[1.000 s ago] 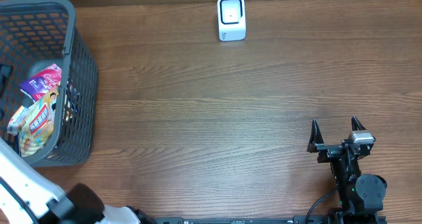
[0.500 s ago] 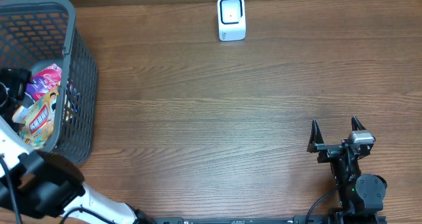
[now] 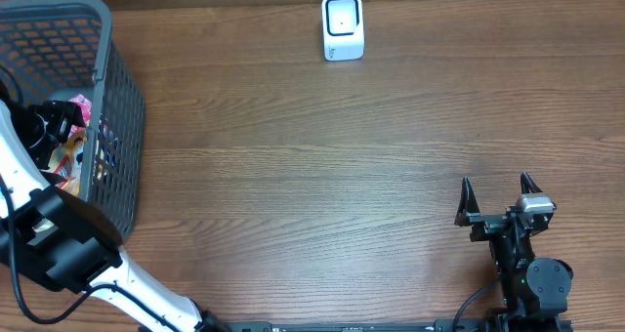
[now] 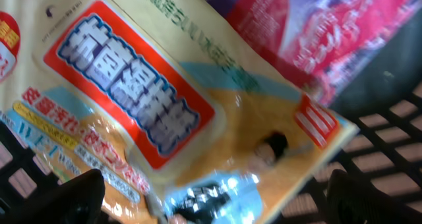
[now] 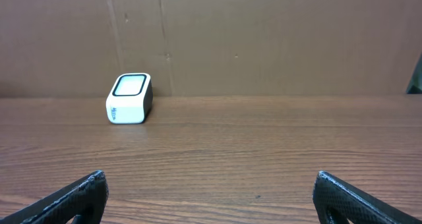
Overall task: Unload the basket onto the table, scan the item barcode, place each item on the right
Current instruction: 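Grasp the yellow snack bag inside the basket with the left gripper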
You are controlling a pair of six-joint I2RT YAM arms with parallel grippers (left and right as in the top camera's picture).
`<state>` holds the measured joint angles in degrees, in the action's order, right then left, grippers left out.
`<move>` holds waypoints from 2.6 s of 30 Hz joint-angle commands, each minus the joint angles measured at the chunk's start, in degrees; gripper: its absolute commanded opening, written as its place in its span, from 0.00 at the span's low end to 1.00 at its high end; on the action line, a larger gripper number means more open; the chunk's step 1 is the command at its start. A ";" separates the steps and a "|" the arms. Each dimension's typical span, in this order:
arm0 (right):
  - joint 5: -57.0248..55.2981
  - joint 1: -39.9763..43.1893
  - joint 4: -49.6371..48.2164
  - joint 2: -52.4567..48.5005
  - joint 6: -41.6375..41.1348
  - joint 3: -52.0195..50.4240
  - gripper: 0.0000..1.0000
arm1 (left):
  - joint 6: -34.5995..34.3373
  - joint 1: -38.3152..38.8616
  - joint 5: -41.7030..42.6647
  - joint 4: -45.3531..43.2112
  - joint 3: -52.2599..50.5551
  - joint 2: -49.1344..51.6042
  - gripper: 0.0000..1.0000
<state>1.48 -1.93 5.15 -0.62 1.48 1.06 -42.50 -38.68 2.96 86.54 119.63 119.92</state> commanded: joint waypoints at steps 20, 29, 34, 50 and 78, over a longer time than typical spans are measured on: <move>-0.15 -0.31 -0.31 0.46 0.09 -0.61 1.00 | -0.79 2.62 -10.14 -2.75 -7.67 3.39 1.00; -0.17 -0.31 -0.33 0.46 0.09 -0.61 1.00 | -0.72 2.60 -13.18 -5.86 -13.05 3.41 0.89; -0.15 -0.31 -0.31 0.46 0.09 -0.61 1.00 | 0.79 2.56 -19.28 -6.21 -13.05 3.41 0.23; -0.17 -0.31 -0.31 0.46 0.09 -0.61 1.00 | 1.22 0.98 -15.72 10.29 7.04 0.33 0.04; -0.17 -0.31 -0.31 0.46 0.09 -0.61 1.00 | 3.45 -8.13 7.30 -19.45 -30.60 -6.47 1.00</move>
<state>1.48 -1.91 5.19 -0.62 1.48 1.06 -40.27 -46.76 8.23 69.25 91.85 113.56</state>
